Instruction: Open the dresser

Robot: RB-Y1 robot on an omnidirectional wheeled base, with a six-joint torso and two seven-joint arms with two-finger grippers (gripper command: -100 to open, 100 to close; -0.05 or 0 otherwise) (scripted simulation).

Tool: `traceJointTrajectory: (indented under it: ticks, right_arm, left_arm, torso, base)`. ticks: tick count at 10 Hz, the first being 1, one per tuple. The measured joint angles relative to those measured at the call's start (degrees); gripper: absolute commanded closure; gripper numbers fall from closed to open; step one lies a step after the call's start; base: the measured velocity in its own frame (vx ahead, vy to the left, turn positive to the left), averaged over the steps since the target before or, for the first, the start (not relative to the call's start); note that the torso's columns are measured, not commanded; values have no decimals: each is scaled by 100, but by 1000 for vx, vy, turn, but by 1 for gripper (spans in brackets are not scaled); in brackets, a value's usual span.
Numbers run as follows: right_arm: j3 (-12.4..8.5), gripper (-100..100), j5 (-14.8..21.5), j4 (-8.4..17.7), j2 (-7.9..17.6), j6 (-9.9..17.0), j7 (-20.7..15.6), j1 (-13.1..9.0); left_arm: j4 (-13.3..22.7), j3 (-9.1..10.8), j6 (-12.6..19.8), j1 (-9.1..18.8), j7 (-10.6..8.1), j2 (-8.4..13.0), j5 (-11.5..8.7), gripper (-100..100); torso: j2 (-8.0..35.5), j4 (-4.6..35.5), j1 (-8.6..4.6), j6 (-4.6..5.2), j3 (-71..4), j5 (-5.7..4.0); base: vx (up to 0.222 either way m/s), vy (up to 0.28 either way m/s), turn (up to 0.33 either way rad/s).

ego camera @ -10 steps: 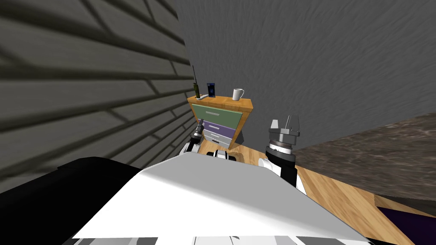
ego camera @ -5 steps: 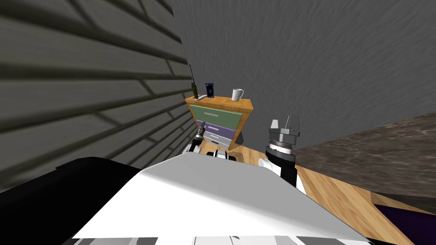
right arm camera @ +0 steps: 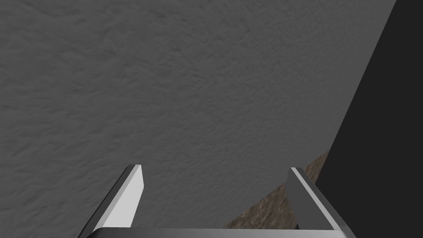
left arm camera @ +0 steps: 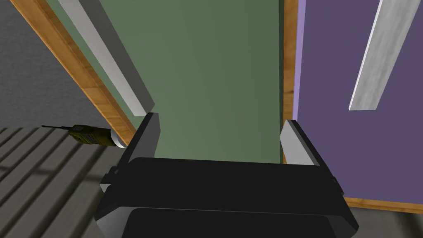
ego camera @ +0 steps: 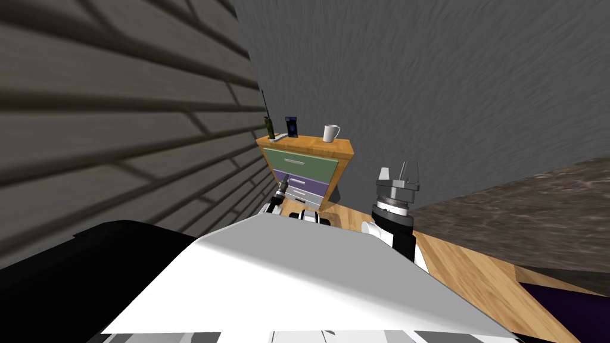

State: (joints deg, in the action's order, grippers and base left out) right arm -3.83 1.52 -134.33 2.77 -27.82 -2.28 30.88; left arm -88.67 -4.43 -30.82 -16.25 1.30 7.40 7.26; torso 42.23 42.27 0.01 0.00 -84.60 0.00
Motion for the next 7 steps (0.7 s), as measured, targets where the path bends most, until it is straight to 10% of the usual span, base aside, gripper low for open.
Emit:
traceJointTrajectory:
  ticks: [7]
  right_arm:
    - [0,0,0,0,0,0,0,0]
  left_arm:
    - [965,-96,-155,219,106,-20,28,-100]
  torso:
    - [5,1,0,-1,2,0]
  base:
    - [35,5,-31]
